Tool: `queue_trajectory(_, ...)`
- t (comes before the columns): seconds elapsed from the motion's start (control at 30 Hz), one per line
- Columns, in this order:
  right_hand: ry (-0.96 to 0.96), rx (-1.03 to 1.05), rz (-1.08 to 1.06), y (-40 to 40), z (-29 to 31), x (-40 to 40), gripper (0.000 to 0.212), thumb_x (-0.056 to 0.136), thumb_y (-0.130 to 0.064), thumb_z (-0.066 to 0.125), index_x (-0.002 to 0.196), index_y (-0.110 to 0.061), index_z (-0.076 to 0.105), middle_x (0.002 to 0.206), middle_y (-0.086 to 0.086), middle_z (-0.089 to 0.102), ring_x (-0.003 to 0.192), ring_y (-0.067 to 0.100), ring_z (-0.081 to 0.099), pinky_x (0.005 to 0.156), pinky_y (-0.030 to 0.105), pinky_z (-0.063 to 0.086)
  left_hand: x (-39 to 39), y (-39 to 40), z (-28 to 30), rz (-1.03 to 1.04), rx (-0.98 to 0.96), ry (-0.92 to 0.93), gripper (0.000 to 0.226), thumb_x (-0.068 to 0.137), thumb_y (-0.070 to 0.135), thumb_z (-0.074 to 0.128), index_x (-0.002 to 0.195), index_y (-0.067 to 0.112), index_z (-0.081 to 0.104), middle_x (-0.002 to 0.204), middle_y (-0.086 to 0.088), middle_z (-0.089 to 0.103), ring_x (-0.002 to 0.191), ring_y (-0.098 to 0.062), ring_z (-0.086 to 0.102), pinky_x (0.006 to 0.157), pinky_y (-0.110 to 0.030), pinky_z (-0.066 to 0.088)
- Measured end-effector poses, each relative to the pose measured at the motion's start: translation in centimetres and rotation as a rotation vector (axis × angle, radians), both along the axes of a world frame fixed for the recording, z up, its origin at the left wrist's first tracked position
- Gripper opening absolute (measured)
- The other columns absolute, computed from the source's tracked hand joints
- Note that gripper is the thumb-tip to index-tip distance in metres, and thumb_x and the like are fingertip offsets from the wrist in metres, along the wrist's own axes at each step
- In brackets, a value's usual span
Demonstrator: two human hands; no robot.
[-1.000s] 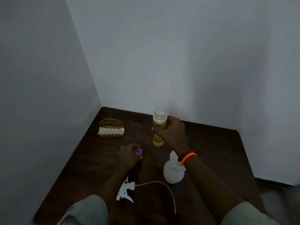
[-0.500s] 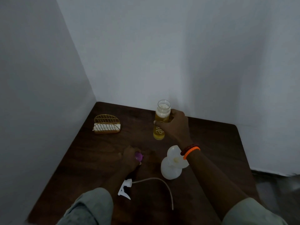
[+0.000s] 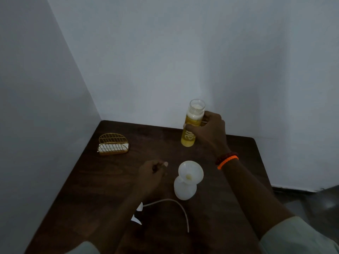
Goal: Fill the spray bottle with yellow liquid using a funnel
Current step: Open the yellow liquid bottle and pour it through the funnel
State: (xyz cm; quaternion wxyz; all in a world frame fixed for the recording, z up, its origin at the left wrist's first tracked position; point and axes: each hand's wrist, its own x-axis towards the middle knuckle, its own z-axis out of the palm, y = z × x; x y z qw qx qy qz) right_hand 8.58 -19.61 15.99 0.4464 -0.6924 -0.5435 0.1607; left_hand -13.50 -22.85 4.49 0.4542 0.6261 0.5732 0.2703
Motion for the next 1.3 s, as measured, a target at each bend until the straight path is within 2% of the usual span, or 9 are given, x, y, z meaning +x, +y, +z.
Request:
queue_trajectory(0.1, -0.050, 0.002, -0.019, -1.0, 0.7, 1.9, 0.063, 0.058, -0.053, 0.082, 0.107, -0.016, 0.072, 0.104, 0.001, 0.075, 0.094, 0.011, 0.070, 0.087, 0.038, 0.059, 1.2, -2.2, 1.7, -0.068, -0.069, -0.129, 0.027, 0.096, 0.042, 0.060, 0.081, 0.022, 0.071, 0.071, -0.005, 0.073, 0.061, -0.017, 0.069, 0.058, -0.029, 0.057)
queue_trajectory(0.17, -0.074, -0.003, -0.005, -2.1, 1.0, 2.9, 0.054, 0.062, -0.041, 0.088, 0.105, -0.011, 0.073, 0.103, 0.004, 0.076, 0.090, 0.011, 0.069, 0.085, 0.033, 0.057, 1.7, -2.7, 2.1, -0.094, -0.086, -0.137, 0.028, 0.095, 0.043, 0.060, 0.082, 0.021, 0.071, 0.071, -0.006, 0.073, 0.062, -0.022, 0.070, 0.058, -0.030, 0.057)
queue_trajectory(0.23, -0.101, -0.006, 0.000, -3.3, 0.9, 3.6, 0.046, 0.065, -0.030, 0.090, 0.102, -0.009, 0.074, 0.098, 0.005, 0.076, 0.085, 0.010, 0.068, 0.080, 0.028, 0.056, 2.0, -3.0, 2.4, -0.111, -0.127, -0.177, 0.028, 0.096, 0.040, 0.060, 0.088, 0.017, 0.072, 0.074, -0.008, 0.074, 0.060, -0.020, 0.069, 0.057, -0.029, 0.056)
queue_trajectory(0.47, -0.112, -0.073, 0.033, -7.5, -2.1, 5.5, 0.040, 0.064, -0.027, 0.090, 0.099, -0.016, 0.073, 0.093, -0.003, 0.075, 0.086, 0.009, 0.071, 0.080, 0.033, 0.059, 3.0, -3.5, 2.1, -0.116, -0.197, -0.222, 0.023, 0.098, 0.030, 0.059, 0.102, 0.010, 0.070, 0.083, -0.010, 0.075, 0.062, -0.019, 0.068, 0.059, -0.029, 0.057)
queue_trajectory(0.67, -0.222, -0.138, 0.113, -9.9, -3.9, 6.1, 0.048, 0.066, -0.025, 0.089, 0.110, -0.016, 0.071, 0.105, -0.001, 0.074, 0.091, 0.007, 0.066, 0.078, 0.015, 0.049, 3.4, -3.5, 1.5, -0.101, -0.206, -0.245, 0.021, 0.099, 0.024, 0.058, 0.110, 0.011, 0.070, 0.084, -0.008, 0.076, 0.064, -0.017, 0.068, 0.060, -0.028, 0.057)
queue_trajectory(0.83, -0.337, -0.199, 0.199, -10.4, -4.5, 6.3, 0.055, 0.071, -0.029, 0.086, 0.121, -0.018, 0.065, 0.113, 0.002, 0.070, 0.099, 0.013, 0.065, 0.085, 0.038, 0.058, 3.3, -3.1, 1.2, -0.113, -0.194, -0.249, 0.020, 0.099, 0.022, 0.058, 0.107, 0.009, 0.070, 0.083, -0.008, 0.075, 0.064, -0.017, 0.067, 0.061, -0.028, 0.057)
queue_trajectory(0.97, -0.433, -0.227, 0.232, -10.4, -4.6, 6.2, 0.064, 0.071, -0.032, 0.086, 0.129, -0.019, 0.062, 0.113, 0.004, 0.064, 0.098, 0.016, 0.062, 0.084, 0.038, 0.056, 3.2, -2.8, 1.0, -0.117, -0.188, -0.262, 0.020, 0.099, 0.022, 0.058, 0.102, 0.007, 0.071, 0.081, -0.010, 0.075, 0.063, -0.018, 0.066, 0.062, -0.030, 0.057)
queue_trajectory(1.17, -0.563, -0.275, 0.245, -9.9, -4.7, 6.1, 0.067, 0.071, -0.043, 0.079, 0.133, -0.031, 0.056, 0.112, -0.002, 0.059, 0.097, 0.016, 0.059, 0.084, 0.049, 0.054, 3.1, -2.7, 1.0, -0.105, -0.198, -0.280, 0.020, 0.099, 0.021, 0.058, 0.103, 0.007, 0.071, 0.079, -0.011, 0.075, 0.063, -0.021, 0.066, 0.064, -0.034, 0.057)
queue_trajectory(1.3, -0.636, -0.273, 0.243, -9.8, -4.6, 6.1, 0.066, 0.074, -0.044, 0.078, 0.135, -0.034, 0.055, 0.111, -0.002, 0.056, 0.099, 0.016, 0.056, 0.088, 0.046, 0.047, 3.0, -2.5, 1.0, -0.120, -0.194, -0.281, 0.019, 0.099, 0.021, 0.058, 0.102, 0.007, 0.072, 0.080, -0.011, 0.075, 0.063, -0.020, 0.066, 0.064, -0.034, 0.057)
